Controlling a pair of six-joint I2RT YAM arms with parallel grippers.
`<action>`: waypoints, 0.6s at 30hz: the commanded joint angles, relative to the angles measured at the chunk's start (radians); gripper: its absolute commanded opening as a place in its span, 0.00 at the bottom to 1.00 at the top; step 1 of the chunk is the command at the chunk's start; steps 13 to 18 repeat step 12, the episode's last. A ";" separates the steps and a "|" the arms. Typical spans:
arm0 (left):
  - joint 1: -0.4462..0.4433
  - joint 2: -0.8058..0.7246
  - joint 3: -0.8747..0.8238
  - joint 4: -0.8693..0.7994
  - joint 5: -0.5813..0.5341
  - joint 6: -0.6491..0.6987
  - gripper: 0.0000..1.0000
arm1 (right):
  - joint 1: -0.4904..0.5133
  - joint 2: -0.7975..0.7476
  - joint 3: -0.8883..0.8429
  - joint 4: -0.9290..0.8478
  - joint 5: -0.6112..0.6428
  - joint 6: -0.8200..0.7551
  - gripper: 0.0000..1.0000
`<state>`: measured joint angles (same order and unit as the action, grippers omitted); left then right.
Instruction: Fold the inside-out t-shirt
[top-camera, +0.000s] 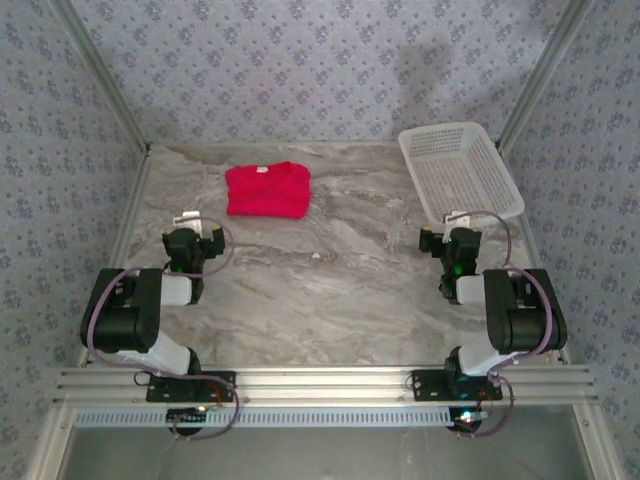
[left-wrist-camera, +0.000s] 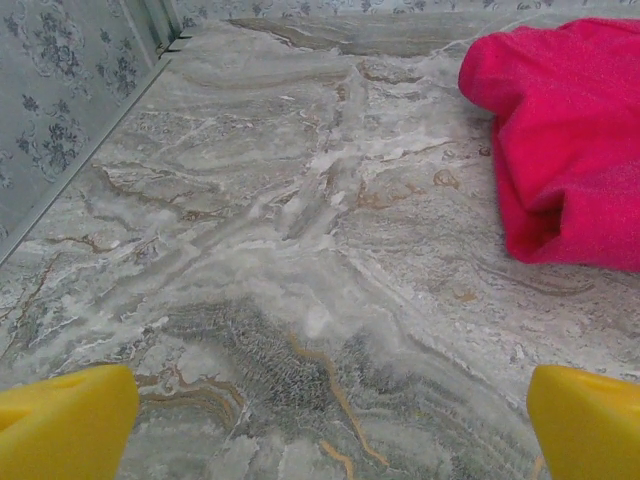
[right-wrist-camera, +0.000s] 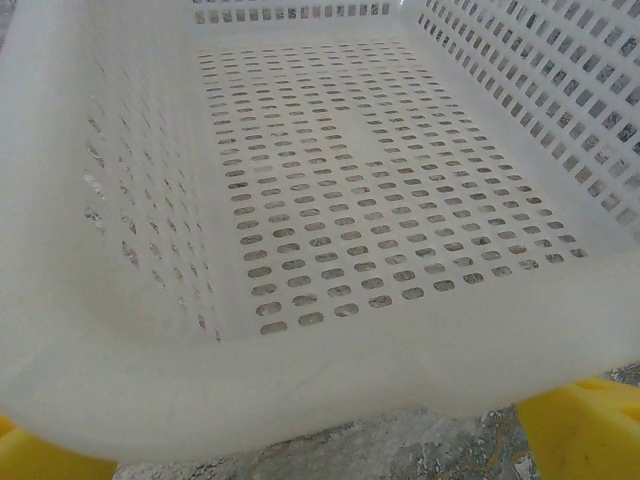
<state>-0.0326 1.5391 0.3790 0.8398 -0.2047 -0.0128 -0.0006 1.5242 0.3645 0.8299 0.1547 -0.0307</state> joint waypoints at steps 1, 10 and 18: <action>0.011 -0.005 0.018 0.007 0.025 -0.016 1.00 | -0.009 -0.001 0.011 0.018 -0.018 0.022 1.00; 0.037 -0.005 0.037 -0.032 0.157 -0.001 1.00 | -0.009 -0.001 0.011 0.018 -0.018 0.022 1.00; 0.038 -0.005 0.035 -0.027 0.155 -0.001 1.00 | -0.009 -0.001 0.011 0.018 -0.018 0.022 1.00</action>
